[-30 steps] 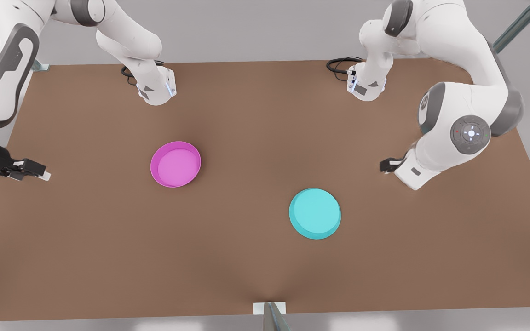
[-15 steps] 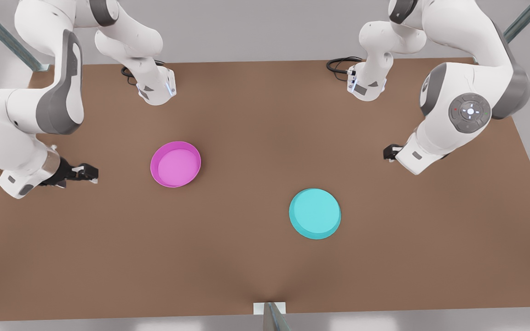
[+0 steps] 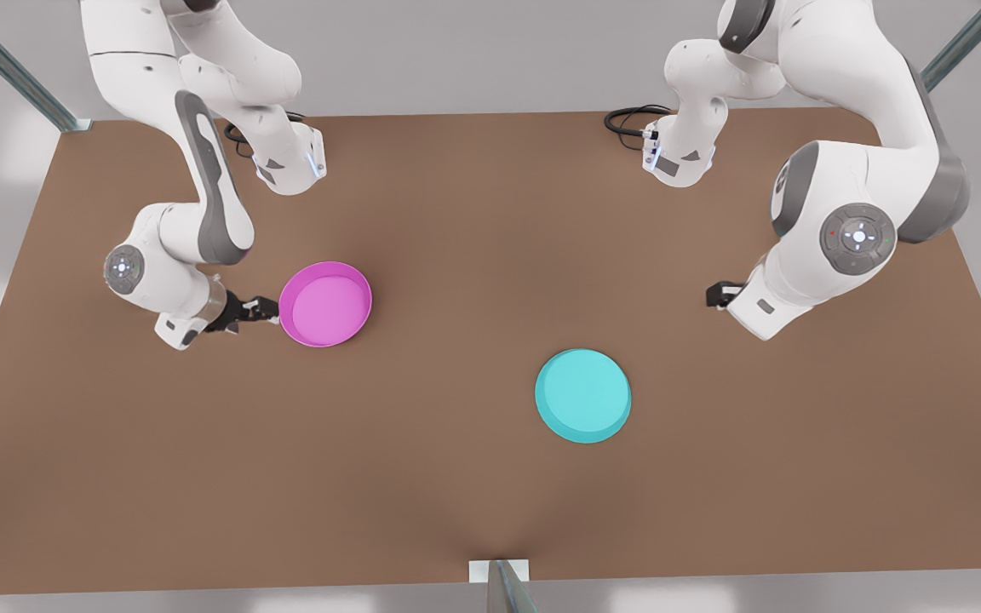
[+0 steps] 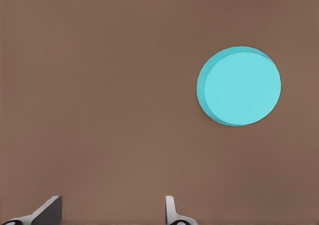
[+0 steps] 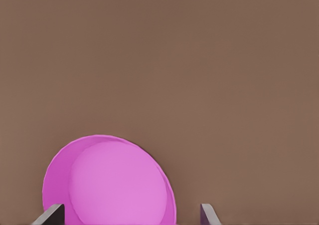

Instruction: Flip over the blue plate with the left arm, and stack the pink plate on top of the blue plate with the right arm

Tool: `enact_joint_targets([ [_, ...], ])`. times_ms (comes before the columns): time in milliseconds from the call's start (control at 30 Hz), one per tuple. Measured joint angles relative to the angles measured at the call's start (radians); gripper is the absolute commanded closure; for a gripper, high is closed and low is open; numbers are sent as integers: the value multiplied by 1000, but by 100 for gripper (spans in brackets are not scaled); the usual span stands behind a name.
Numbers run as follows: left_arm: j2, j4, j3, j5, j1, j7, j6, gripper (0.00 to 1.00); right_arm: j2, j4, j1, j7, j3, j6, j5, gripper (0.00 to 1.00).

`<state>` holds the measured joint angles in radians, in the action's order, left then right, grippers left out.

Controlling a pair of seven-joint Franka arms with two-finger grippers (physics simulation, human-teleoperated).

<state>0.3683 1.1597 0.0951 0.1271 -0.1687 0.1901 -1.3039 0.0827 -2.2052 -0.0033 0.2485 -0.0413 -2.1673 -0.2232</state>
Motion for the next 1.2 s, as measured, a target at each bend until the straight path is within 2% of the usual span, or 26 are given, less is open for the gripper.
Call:
enact_joint_targets([
  [167, 3, 0, -2, 0, 1, 0, -2, 0, 73, -71, -12, 91, -2, -135, -10, 0],
  [233, 5, 0, -2, 2, 0, 0, -3, 0, 136, -70, -58, 349, 1, -141, -245, 0],
  [467, 15, 0, -2, 24, 0, 2, -3, 0, 225, -71, -57, 411, 4, -216, -249, 0],
  [900, 29, 0, -2, 29, -1, 19, -6, 0, 218, -214, -46, 549, 2, -295, -249, 0],
  [967, 31, 0, -2, 29, 0, 19, -7, 0, 203, -218, -46, 549, 1, -295, -249, 6],
  [1033, 31, 0, -2, 29, 0, 19, -8, 0, 200, -219, -46, 552, 1, -299, -249, 19],
  [1100, 32, 0, -2, 29, 0, 19, -8, 0, 201, -219, -44, 554, 0, -301, -251, 36],
  [1200, 41, -6, -2, 29, 0, 19, -9, 0, 220, -219, -43, 552, 0, -317, -254, 36],
])
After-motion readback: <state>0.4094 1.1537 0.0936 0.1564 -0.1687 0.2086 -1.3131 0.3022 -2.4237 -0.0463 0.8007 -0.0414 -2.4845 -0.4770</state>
